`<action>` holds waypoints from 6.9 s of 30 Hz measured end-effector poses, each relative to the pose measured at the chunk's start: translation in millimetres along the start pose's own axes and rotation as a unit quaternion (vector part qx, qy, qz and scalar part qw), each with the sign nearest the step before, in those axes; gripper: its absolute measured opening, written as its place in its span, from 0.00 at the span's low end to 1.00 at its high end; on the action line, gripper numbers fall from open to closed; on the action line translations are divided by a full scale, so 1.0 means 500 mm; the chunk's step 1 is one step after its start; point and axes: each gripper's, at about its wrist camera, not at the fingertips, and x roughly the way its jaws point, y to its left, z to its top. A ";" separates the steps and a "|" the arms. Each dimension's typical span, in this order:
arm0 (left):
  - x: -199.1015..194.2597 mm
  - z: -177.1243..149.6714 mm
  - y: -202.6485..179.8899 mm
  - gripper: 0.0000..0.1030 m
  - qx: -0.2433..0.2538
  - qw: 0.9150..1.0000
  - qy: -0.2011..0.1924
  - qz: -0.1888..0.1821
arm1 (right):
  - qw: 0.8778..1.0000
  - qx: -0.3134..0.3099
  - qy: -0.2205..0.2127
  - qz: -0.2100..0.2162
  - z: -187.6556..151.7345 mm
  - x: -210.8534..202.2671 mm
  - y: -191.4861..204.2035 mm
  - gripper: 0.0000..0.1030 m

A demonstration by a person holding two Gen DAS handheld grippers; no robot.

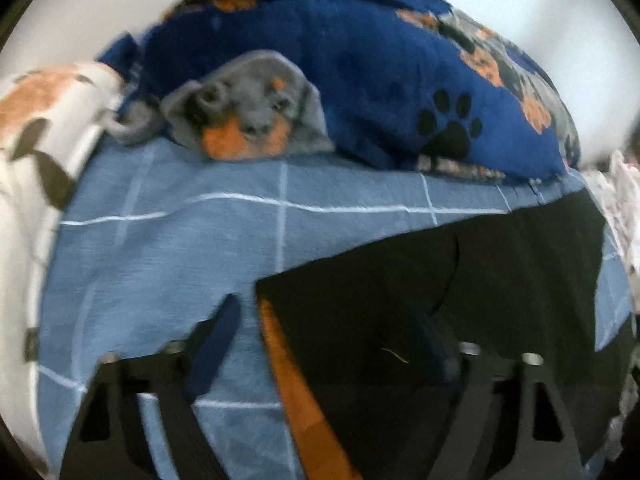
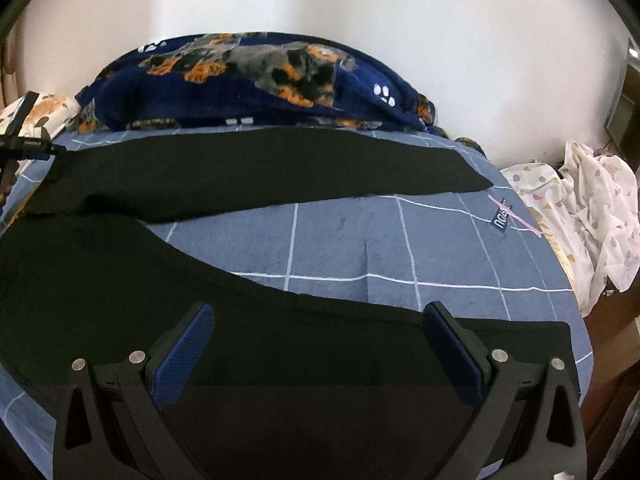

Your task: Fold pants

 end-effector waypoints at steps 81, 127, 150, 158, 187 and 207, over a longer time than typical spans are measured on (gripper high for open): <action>-0.454 -0.504 -0.242 0.19 -0.071 0.980 -0.155 0.101 | 0.816 0.303 0.257 0.420 -0.176 0.101 0.066 0.06; -0.248 -0.540 -0.387 0.28 0.001 0.999 -0.021 0.032 | 0.744 0.623 0.009 0.241 -0.470 -0.003 -0.713 0.03; -0.277 -0.540 -0.359 0.59 -0.015 0.998 -0.058 0.029 | 0.693 0.683 -0.084 0.215 -0.564 -0.095 -0.809 0.13; -0.287 -0.537 -0.358 0.59 -0.028 0.997 -0.061 0.023 | 0.705 0.679 -0.030 0.201 -0.580 -0.059 -0.793 0.12; -0.274 -0.545 -0.355 0.61 -0.030 0.998 -0.050 0.032 | 0.791 0.592 0.008 0.157 -0.429 -0.061 -0.793 0.04; -0.268 -0.550 -0.363 0.67 -0.027 0.998 -0.044 0.031 | 0.589 0.733 -0.081 0.329 -0.572 -0.004 -0.839 0.51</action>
